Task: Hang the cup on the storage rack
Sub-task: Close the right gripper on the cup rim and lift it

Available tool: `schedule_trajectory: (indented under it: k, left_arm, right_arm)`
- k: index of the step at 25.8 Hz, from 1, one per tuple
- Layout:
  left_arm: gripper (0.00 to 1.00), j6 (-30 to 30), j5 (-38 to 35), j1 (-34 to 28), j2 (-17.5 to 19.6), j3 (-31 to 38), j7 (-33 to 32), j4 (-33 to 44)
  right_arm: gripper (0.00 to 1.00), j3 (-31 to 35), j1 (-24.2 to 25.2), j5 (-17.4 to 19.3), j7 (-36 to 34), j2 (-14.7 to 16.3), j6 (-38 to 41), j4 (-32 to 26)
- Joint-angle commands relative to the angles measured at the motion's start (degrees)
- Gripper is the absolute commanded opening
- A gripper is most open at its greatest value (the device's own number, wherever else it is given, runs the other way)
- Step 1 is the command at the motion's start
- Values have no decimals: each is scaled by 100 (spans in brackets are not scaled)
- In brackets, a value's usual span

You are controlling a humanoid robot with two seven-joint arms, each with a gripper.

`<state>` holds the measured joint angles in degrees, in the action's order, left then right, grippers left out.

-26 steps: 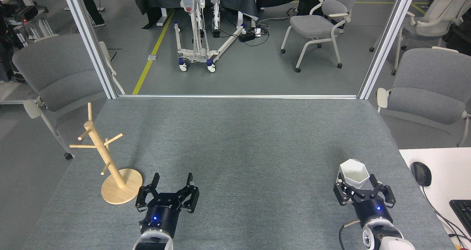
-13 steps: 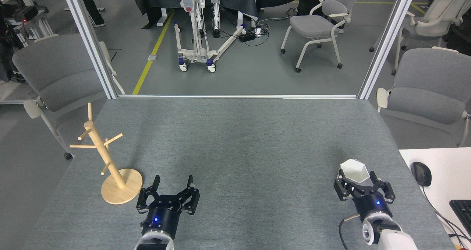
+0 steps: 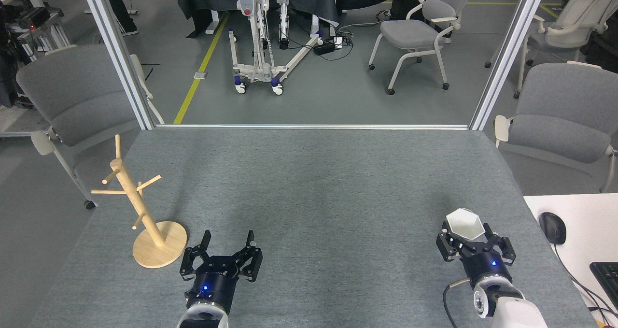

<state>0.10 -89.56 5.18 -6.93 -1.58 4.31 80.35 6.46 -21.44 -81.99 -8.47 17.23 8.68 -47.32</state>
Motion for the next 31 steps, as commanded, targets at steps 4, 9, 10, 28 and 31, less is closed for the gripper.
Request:
schedule_trajectory:
  k: [4, 9, 10, 28, 31]
  left_arm:
    - [100, -37, 0, 9, 7, 0, 0, 7]
    - [100, -37, 0, 27, 7, 0, 0, -2]
    - [100, -37, 0, 27, -2, 0, 0, 7]
    - [100, -63, 0, 35, 7, 0, 9, 7]
    - [100, -63, 0, 35, 7, 0, 9, 7]
  right_arm:
    - [99, -66, -141, -1, 12, 9, 19, 179]
    - [99, -66, -194, -1, 12, 0, 2, 250]
    - [99, -66, -203, -1, 12, 0, 2, 250]
    - [70, -66, -211, -28, 12, 0, 63, 258]
    - [61, -57, -211, -19, 12, 9, 72, 258]
